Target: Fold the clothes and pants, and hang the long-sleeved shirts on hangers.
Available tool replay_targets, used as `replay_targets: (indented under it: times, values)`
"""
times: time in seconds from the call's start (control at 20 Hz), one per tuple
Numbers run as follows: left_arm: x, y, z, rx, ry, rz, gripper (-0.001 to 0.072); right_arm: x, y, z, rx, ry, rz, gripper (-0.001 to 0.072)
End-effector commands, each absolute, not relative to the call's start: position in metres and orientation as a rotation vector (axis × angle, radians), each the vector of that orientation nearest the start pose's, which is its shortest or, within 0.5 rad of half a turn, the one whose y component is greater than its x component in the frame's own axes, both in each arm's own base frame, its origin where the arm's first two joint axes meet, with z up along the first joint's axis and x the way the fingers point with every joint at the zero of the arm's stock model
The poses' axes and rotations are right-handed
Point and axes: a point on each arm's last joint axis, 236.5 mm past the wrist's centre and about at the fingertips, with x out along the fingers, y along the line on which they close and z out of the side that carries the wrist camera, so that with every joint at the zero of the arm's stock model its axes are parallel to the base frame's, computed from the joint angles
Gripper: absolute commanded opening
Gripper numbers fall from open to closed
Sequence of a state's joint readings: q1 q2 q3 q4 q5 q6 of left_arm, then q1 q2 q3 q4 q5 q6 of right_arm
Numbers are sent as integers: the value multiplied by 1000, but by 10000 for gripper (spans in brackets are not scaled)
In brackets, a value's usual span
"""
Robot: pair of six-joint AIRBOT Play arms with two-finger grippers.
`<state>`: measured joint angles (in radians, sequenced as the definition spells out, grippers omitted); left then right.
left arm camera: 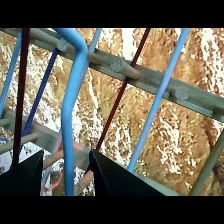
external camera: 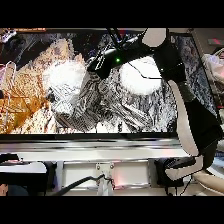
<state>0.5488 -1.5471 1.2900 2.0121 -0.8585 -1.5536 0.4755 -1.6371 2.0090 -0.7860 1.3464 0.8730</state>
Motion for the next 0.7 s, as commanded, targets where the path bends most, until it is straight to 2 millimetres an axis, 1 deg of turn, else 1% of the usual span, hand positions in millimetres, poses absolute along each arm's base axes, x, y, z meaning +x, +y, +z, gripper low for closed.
replay_targets:
  times: [0.0, 0.1, 0.15, 0.2, 0.25, 0.3, 0.35, 0.4, 0.55, 0.65]
  values:
    - [376, 320, -23, 163, 1210, 595, 282, 367, 373, 215, -254, 635, 1340, 28]
    - [375, 321, -26, 158, 1216, 597, 282, 366, 373, 215, -248, 643, 1343, 28]
    - [374, 322, -28, 156, 1219, 597, 229, 365, 373, 215, -248, 645, 1344, 28]
    - [374, 322, -28, 156, 1219, 597, 148, 365, 373, 215, -248, 645, 1344, 28]
    - [375, 322, -27, 158, 1215, 596, 107, 365, 373, 215, -248, 644, 1344, 28]
    - [375, 322, -27, 157, 1213, 597, 106, 365, 373, 215, -242, 648, 1343, 28]
    - [376, 321, -25, 151, 1208, 596, 48, 365, 373, 215, -233, 655, 1339, 28]
    - [377, 320, -22, 153, 1202, 596, 21, 365, 373, 215, -226, 661, 1337, 28]
    - [385, 315, -10, 171, 1163, 589, 20, 363, 372, 217, -226, 661, 1340, 28]
    - [393, 306, 0, 188, 1138, 573, 21, 363, 372, 218, -226, 659, 1340, 28]
